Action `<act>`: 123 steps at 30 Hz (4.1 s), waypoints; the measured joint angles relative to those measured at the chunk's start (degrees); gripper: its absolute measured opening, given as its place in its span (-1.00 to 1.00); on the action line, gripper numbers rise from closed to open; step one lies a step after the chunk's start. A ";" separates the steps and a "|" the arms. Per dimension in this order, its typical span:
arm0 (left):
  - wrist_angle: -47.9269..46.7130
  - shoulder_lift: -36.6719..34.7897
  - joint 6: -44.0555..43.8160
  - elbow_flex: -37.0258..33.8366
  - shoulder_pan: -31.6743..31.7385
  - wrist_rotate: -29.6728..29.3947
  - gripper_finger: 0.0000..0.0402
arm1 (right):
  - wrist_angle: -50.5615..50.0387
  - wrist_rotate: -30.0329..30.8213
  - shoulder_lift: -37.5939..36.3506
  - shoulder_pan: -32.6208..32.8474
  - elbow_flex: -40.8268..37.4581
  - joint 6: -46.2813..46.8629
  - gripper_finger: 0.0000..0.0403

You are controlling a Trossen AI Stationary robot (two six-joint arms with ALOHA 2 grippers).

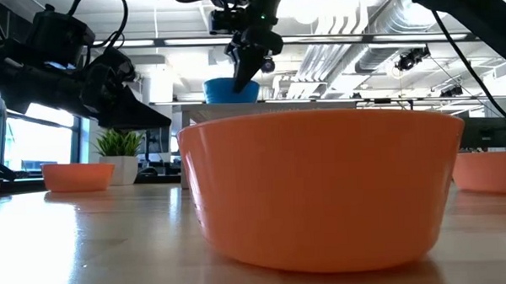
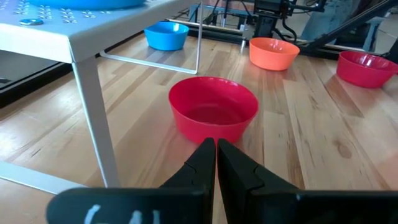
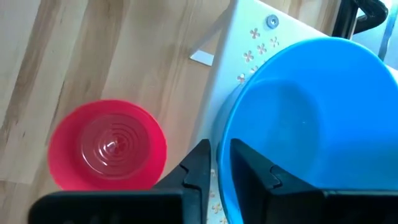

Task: Pick & Place Mini bowls
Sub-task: Put the middle blue bowl on the shelf, then put the middle orange bowl on the shelf

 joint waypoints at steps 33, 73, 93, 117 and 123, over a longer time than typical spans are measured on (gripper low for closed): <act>-1.30 -0.02 -0.23 -0.02 0.00 0.54 -0.93 | 13.78 -6.76 -22.45 8.84 -23.66 9.43 -0.89; -1.58 -0.02 -0.24 -0.02 -0.02 0.52 -0.93 | 8.76 13.44 -50.17 33.54 -82.16 112.55 -0.05; -2.74 -0.02 -1.07 -0.02 -0.02 0.69 -0.93 | 33.42 5.49 -43.65 28.00 -93.44 104.13 -0.90; -2.75 -0.02 -1.40 -0.02 -0.02 2.16 -0.93 | 35.17 10.11 -51.33 26.72 -84.95 78.50 0.08; -2.74 -0.02 -1.40 -0.02 0.00 2.22 -0.93 | 23.39 17.14 -57.90 26.99 -90.56 97.25 0.13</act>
